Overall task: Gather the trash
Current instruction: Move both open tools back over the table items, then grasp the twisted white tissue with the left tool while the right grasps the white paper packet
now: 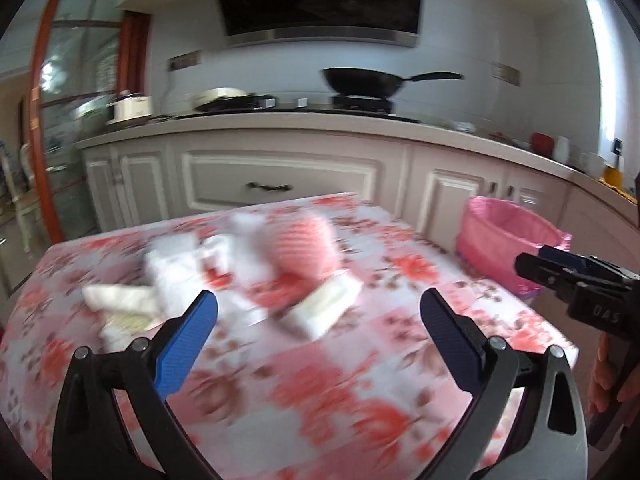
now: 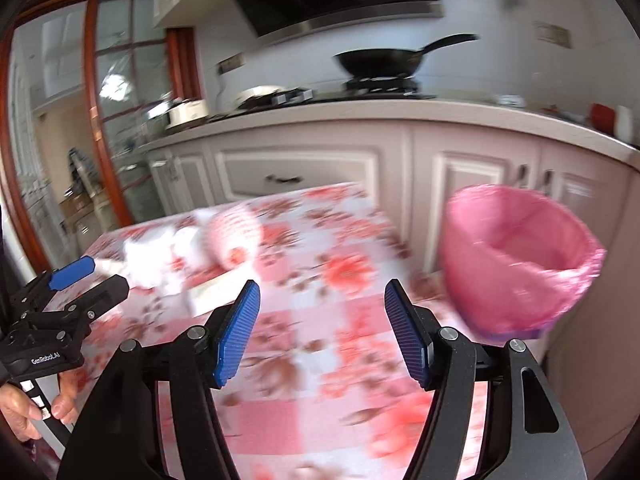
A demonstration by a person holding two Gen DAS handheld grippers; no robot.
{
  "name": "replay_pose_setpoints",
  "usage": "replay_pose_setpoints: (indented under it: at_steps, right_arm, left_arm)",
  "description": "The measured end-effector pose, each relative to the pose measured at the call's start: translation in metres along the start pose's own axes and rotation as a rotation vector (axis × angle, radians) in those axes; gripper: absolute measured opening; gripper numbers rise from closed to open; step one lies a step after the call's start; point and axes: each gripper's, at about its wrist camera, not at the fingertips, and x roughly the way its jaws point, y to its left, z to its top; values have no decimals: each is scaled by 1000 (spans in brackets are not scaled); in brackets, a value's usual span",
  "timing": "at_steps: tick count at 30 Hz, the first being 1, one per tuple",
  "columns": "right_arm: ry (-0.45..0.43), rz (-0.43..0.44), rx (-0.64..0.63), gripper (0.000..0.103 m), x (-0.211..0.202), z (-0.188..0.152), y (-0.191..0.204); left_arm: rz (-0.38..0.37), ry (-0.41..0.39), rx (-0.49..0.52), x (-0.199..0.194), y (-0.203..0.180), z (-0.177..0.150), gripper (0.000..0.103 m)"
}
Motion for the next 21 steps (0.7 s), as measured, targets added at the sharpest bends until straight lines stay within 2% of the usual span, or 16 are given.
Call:
replay_pose_setpoints:
  at_steps: [5,12,21]
  right_arm:
    - [37,54,-26,67,15,-9,43]
    - [95,97,-24,68,47,-18,74]
    - [162,95,45,68,100,-14,83]
  left_arm:
    - [137,23,-79,-17,61,-17,98]
    - [241,74,-192,-14,128,-30,98]
    - [299,149,-195,20,143,-34,98]
